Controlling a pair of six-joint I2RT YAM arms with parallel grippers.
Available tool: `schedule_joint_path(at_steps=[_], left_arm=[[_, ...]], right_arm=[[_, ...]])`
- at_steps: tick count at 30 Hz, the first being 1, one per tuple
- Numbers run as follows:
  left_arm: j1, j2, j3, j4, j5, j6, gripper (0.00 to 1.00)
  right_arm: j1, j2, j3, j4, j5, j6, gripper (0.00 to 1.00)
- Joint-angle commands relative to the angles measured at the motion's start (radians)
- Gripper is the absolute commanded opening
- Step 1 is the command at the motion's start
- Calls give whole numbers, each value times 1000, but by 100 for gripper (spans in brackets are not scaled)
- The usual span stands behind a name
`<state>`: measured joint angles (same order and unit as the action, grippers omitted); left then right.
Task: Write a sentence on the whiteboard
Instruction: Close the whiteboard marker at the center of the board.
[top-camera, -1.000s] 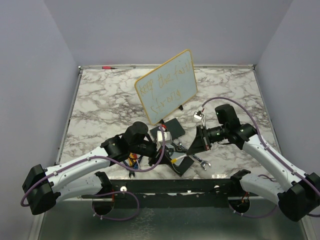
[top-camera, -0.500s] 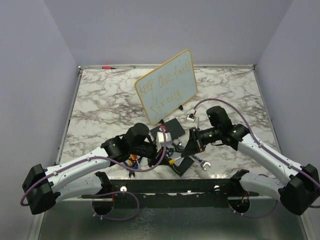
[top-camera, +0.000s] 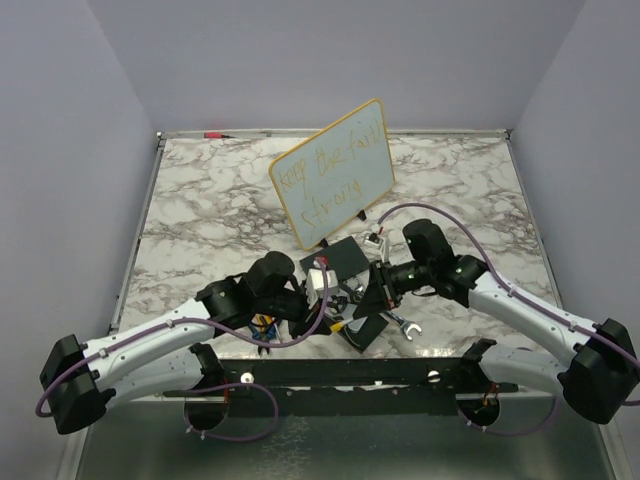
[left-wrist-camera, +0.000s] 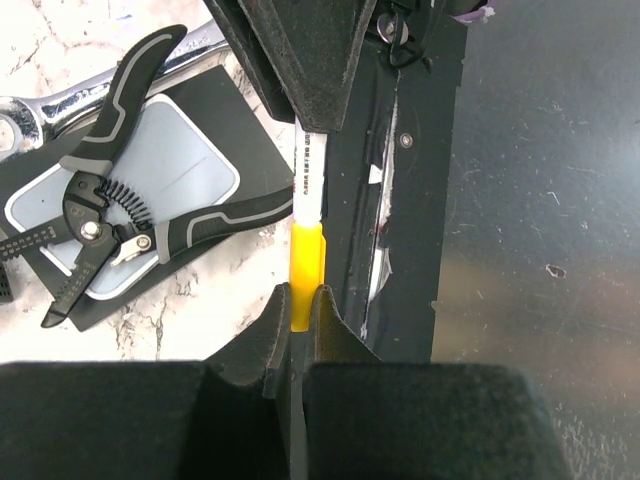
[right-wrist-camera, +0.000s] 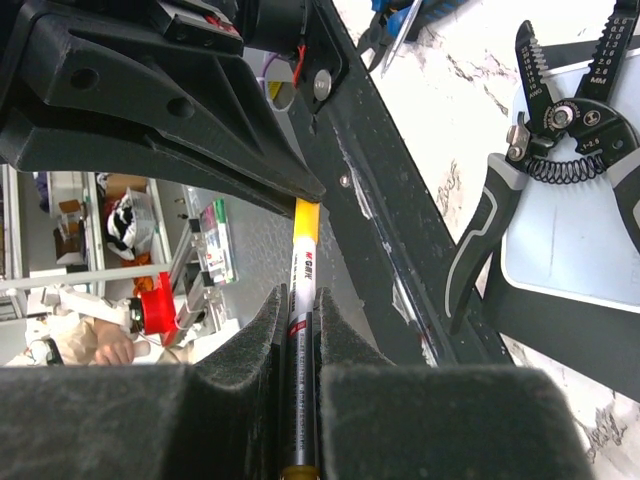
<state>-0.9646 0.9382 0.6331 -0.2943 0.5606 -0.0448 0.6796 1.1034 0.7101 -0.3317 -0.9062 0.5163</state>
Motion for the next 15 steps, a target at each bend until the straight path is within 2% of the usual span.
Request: schedule_joint_path(at_steps=[1,15], left_arm=[[6,-45,5,180,-116,-10,0],[5,-109,-10,217,-121,-29,0]], right_arm=[[64,16,-35,97,-50,80,5],[155,61,-53,211,-52,149,4]])
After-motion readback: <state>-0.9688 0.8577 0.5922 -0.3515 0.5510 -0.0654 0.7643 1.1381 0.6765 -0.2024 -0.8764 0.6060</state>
